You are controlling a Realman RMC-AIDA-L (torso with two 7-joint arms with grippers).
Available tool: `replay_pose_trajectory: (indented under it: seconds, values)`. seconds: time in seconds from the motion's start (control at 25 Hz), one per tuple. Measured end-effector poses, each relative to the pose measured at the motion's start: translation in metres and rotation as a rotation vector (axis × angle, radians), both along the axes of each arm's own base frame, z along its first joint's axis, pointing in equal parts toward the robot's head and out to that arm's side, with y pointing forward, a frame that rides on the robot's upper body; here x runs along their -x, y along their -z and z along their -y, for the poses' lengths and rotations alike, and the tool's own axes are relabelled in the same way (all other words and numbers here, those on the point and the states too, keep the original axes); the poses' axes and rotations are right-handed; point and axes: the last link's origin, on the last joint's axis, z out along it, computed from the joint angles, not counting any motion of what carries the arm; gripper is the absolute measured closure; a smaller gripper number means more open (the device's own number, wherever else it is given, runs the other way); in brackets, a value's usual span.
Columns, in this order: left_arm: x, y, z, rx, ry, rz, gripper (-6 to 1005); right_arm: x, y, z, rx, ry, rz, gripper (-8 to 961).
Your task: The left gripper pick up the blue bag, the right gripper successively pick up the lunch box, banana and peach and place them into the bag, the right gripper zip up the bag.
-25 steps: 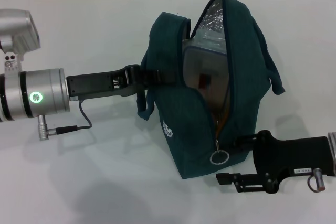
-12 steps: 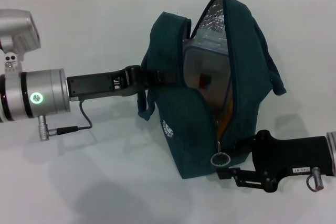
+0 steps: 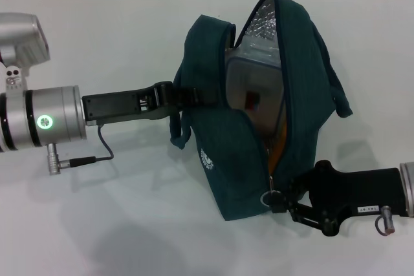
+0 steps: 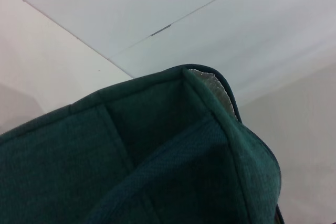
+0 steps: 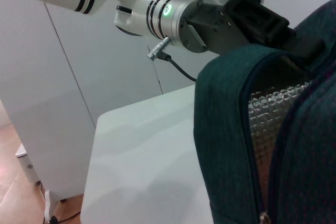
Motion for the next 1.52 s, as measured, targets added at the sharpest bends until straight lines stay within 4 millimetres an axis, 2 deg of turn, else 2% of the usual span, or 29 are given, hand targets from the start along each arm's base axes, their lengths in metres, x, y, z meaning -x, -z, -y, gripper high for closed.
replay_pose_trajectory:
  seconds: [0.36, 0.72, 1.08, 1.32, 1.4, 1.52]
  values:
    - [0.0, 0.002, 0.001, 0.004, -0.001, 0.003, 949, 0.0, -0.001, 0.0, -0.006, 0.002, -0.007, 932]
    - [0.002, 0.001, 0.003, -0.027, -0.004, 0.041, 930, 0.002, -0.008, 0.001, 0.003, -0.021, -0.025, 949]
    - [0.001, 0.007, 0.012, -0.119, 0.14, 0.033, 843, 0.005, -0.028, 0.001, -0.031, -0.068, -0.054, 950]
    - [0.007, 0.001, 0.013, -0.256, 0.184, 0.043, 594, 0.011, -0.047, -0.001, -0.064, -0.09, -0.122, 950]
    - [0.01, -0.002, 0.014, -0.322, 0.204, 0.044, 383, 0.015, -0.048, -0.002, -0.064, -0.1, -0.134, 950]
    - [0.017, -0.007, 0.018, -0.389, 0.204, 0.045, 249, 0.022, -0.049, -0.006, -0.076, -0.123, -0.149, 949]
